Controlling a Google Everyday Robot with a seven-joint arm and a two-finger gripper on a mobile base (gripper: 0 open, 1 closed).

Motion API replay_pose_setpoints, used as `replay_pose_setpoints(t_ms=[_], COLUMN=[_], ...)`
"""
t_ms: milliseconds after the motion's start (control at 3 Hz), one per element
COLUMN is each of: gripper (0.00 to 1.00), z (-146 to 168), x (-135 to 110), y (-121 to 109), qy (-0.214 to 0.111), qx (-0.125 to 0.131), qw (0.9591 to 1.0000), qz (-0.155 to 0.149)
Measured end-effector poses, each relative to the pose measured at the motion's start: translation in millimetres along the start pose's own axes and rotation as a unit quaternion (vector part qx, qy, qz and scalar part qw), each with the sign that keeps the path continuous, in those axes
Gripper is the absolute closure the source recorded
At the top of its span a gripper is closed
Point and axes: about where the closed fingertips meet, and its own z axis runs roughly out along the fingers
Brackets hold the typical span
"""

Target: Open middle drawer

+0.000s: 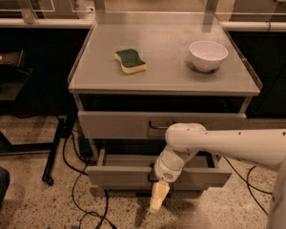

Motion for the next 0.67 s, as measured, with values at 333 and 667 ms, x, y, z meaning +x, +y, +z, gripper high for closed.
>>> replay_pose_setpoints(t_ms=[333,667], gripper=[0.00,0.00], z=[33.4,54.4], x=[5.4,2.6], y=[-27.7,-50.3], qy=[0.011,0.023], qx=[-0.002,0.001], qw=[0.9998,0.9996], qz=[0.017,0.016])
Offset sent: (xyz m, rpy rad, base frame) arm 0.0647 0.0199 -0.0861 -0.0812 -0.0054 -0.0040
